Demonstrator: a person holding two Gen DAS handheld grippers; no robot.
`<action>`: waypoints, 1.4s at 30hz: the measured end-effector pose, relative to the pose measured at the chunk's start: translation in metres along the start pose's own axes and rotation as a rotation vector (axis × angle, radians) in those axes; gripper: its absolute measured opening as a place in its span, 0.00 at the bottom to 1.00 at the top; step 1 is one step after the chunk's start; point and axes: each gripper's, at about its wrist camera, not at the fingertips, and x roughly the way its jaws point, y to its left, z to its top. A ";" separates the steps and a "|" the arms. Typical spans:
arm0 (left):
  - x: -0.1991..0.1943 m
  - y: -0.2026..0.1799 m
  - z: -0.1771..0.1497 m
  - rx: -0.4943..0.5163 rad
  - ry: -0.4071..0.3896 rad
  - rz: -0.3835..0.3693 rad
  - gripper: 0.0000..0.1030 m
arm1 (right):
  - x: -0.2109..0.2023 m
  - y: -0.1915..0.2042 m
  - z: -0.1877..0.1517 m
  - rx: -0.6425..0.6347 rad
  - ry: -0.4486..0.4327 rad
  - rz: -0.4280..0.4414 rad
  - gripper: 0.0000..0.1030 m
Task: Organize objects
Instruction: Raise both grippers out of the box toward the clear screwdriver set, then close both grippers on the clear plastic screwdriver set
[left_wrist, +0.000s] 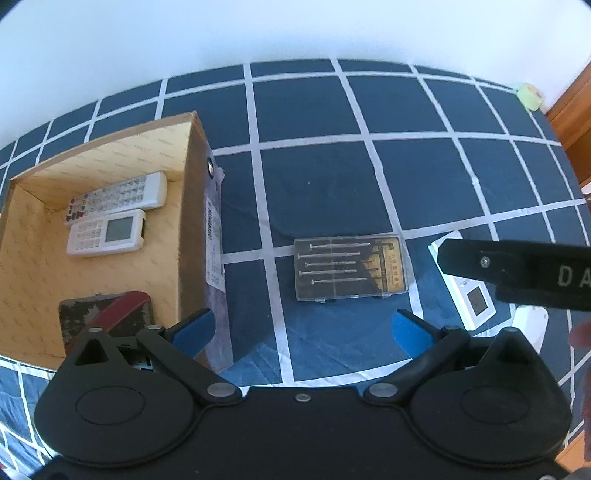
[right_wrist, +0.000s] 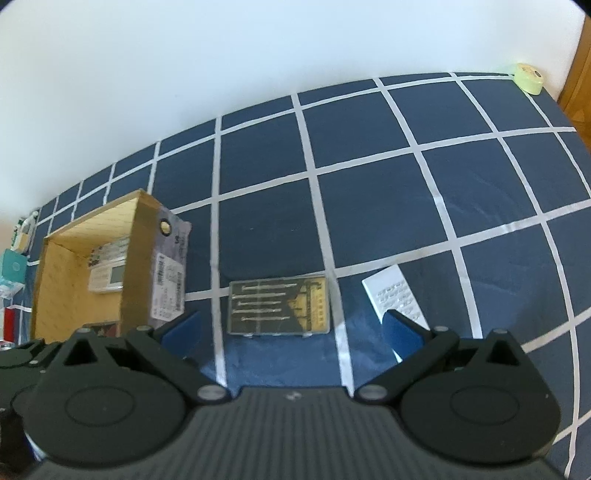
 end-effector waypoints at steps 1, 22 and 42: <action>0.003 0.000 0.001 -0.004 0.004 0.002 1.00 | 0.005 -0.002 0.002 0.001 0.008 0.000 1.00; 0.092 -0.002 0.027 -0.008 0.144 -0.073 0.83 | 0.109 -0.006 0.014 0.011 0.162 0.021 0.90; 0.129 0.002 0.032 -0.042 0.215 -0.140 0.61 | 0.149 -0.002 0.011 0.017 0.227 0.007 0.64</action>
